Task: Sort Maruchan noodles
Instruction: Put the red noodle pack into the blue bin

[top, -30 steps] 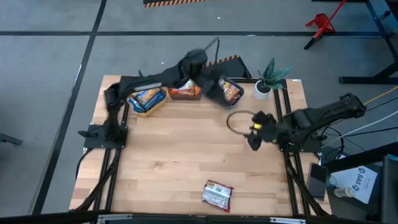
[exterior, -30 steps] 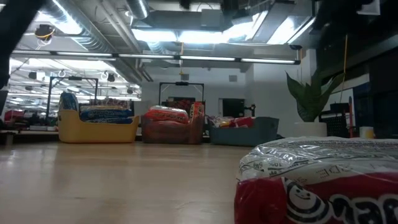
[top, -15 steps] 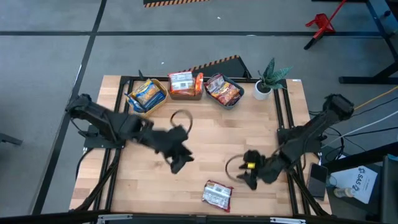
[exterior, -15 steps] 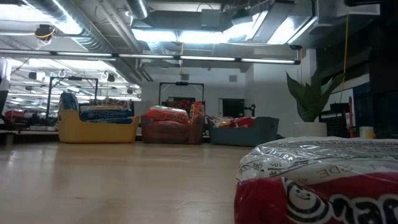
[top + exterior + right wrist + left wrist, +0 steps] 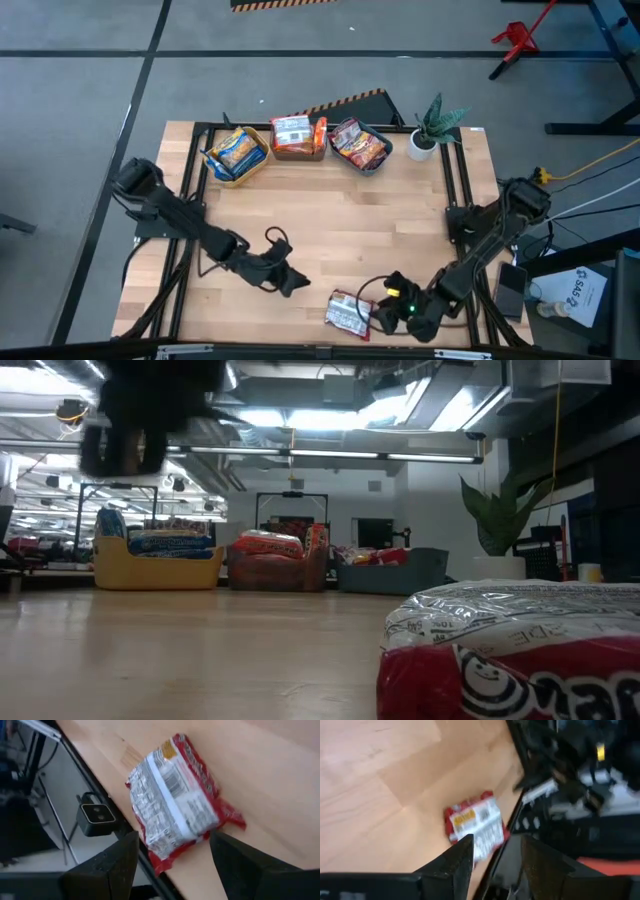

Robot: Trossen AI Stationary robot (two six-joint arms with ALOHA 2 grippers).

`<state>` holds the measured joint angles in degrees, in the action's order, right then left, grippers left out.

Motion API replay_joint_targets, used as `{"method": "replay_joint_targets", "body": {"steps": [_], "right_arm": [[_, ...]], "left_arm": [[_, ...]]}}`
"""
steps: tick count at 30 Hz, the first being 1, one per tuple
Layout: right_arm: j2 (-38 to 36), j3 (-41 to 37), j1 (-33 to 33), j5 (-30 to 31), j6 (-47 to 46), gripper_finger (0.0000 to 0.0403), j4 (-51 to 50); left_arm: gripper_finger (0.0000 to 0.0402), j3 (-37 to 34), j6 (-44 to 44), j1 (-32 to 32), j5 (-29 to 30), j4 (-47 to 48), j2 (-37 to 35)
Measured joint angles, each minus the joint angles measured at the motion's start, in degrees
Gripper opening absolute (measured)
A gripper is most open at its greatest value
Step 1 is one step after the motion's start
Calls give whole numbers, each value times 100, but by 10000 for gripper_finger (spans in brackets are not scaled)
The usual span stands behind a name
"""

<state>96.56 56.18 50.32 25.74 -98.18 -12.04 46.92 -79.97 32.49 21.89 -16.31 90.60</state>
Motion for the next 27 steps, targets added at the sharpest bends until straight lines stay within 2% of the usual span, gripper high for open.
{"method": "replay_joint_targets", "body": {"steps": [3, 7, 12, 18, 21, 27], "right_arm": [[163, 22, 85, 10, -553, 232, 14], [377, 20, 164, -109, -876, 232, 137], [530, 22, 189, -127, -959, 236, 339], [836, 22, 176, -127, -1039, 279, 758], [1015, 18, 178, 92, -1240, 301, 823], [1156, 22, -76, 274, -1188, 311, 922]], "left_arm": [[168, -287, -248, -80, 132, -924, 448], [186, -116, -392, -124, 25, -1482, 1114], [200, 245, -543, -124, -244, -1477, 1732], [210, 681, -908, -126, -303, -1874, 2438], [214, 966, -965, -124, -370, -2150, 2763], [216, 1408, -970, -163, -496, -2008, 3070]]}}
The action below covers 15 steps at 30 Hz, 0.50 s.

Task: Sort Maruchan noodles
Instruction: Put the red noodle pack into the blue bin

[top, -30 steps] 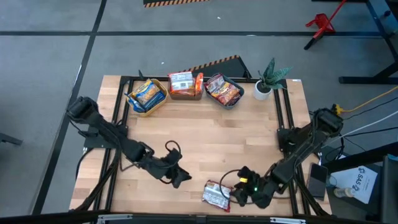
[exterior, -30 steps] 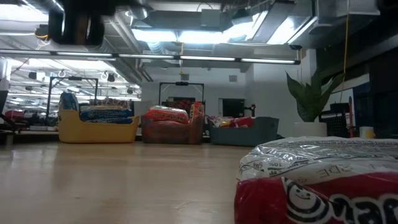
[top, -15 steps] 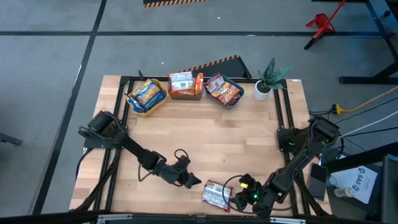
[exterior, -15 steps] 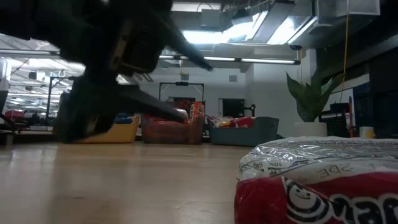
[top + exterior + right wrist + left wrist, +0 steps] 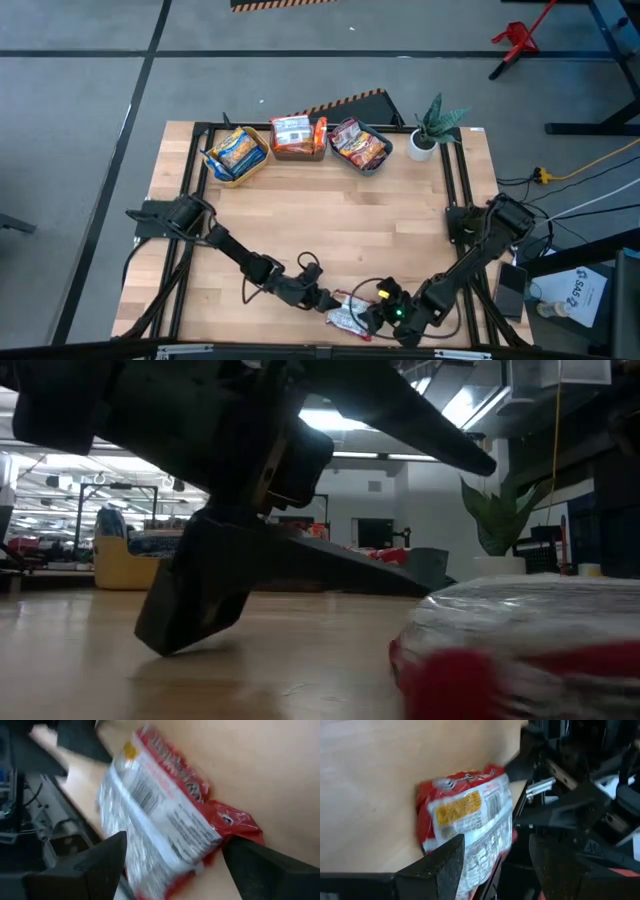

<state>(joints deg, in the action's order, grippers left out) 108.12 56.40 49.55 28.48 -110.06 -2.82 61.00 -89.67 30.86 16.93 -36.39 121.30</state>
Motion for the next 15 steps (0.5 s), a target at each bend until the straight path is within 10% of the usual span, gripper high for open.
{"method": "replay_joint_targets", "body": {"steps": [15], "right_arm": [[2, -2, -347, -320, 702, 311, 36]], "left_arm": [[216, -3, 188, -221, -1972, 1611, -416]]}}
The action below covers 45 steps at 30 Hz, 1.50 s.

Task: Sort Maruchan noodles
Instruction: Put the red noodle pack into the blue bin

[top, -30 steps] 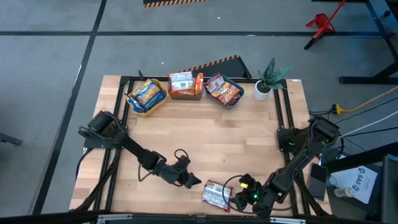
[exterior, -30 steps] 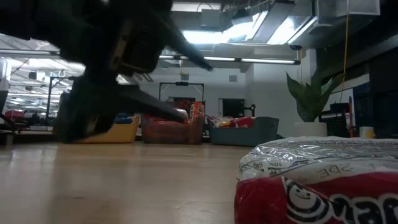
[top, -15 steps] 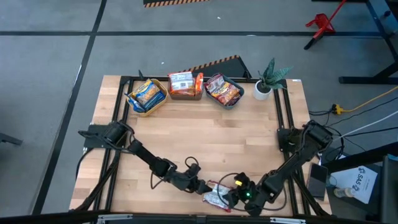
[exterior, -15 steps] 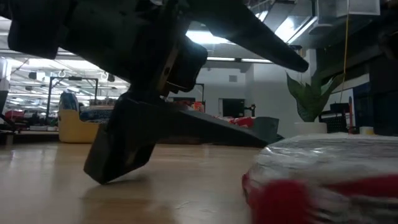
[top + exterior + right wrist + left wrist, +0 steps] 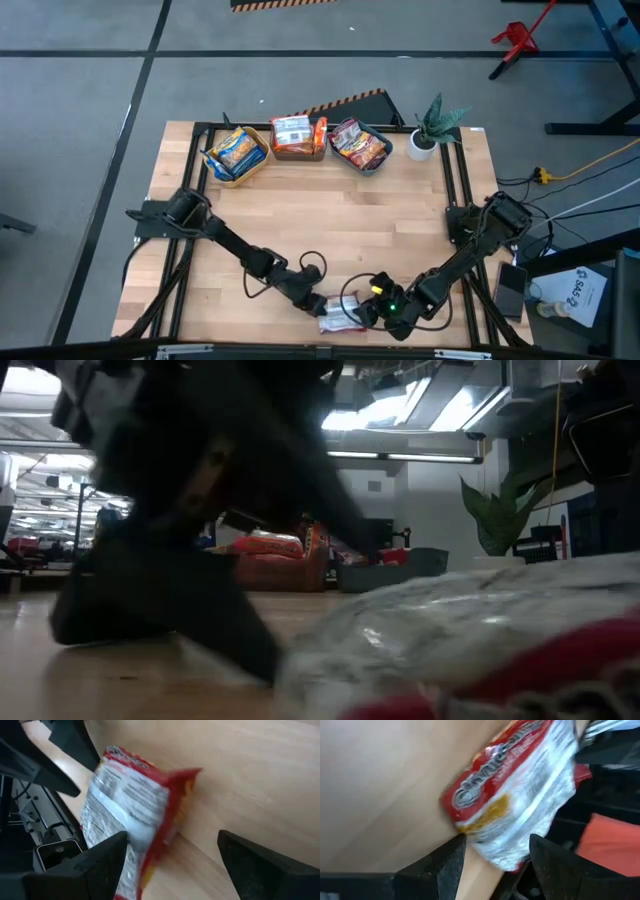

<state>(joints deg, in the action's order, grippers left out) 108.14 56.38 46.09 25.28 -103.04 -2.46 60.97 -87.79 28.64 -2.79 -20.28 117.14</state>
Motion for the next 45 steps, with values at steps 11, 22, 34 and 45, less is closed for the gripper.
{"method": "replay_joint_targets", "body": {"steps": [11, 22, 34, 45], "right_arm": [[0, 0, -2, 16, 287, 311, 282], [11, 0, 0, 63, 301, 311, 300], [15, -2, -9, 165, 301, 311, 303], [20, -7, -161, 269, 648, 311, 393]], "left_arm": [[216, -7, -510, 129, 672, 224, -350], [216, -20, -1216, 452, 1628, 916, -272], [216, 11, -1342, 345, 1902, -912, 461], [191, 12, -1217, 291, 1783, -908, 475]]}}
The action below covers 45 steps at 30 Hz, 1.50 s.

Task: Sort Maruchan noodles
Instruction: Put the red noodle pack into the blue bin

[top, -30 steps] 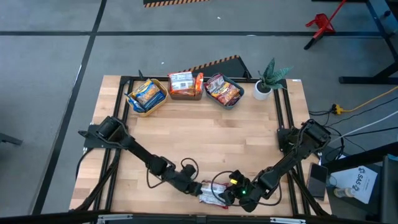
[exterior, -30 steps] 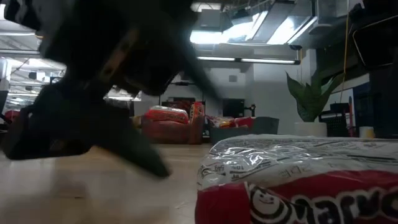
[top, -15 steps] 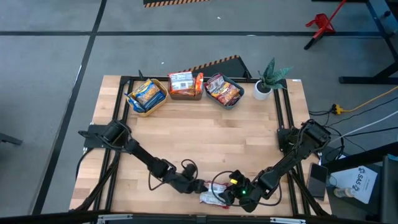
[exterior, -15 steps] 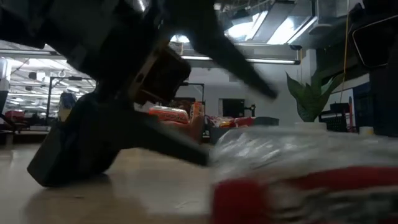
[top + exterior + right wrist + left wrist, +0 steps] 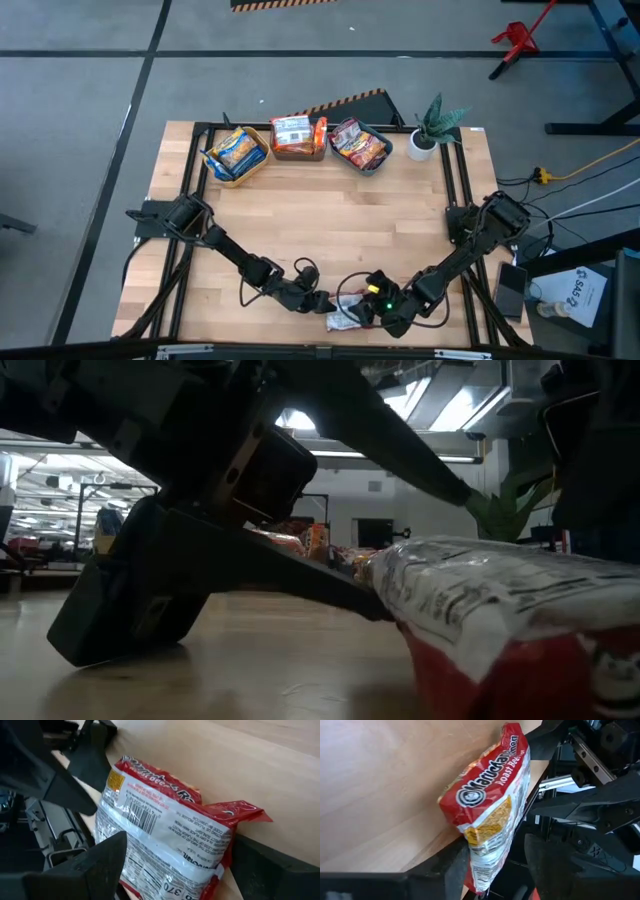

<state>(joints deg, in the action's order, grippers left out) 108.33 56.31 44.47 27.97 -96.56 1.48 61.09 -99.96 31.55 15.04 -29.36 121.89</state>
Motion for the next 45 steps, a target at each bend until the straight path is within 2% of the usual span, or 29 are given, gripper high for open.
{"method": "replay_joint_targets", "body": {"steps": [14, 21, 29, 33, 38, 45], "right_arm": [[4, -7, 13, -171, 249, 311, 16], [-318, -2, 20, -468, 469, 311, -259], [-1249, 15, 338, -150, 361, 311, -1852], [-1564, 13, 367, -128, 35, 311, -2716], [-1915, 13, 390, -7, -159, 311, -2922], [-2266, 11, 735, 729, -1123, 311, -3276]], "left_arm": [[10, -13, 8, -4, 95, -63, -7], [4, -32, 17, -24, 224, -356, -122], [2, -47, 571, -392, 252, -245, -531], [2, -45, 1027, -722, 155, -257, -693], [1, -31, 1626, -1233, -101, -248, -1015], [1, -23, 2378, -2132, -395, -281, -1470]]}}
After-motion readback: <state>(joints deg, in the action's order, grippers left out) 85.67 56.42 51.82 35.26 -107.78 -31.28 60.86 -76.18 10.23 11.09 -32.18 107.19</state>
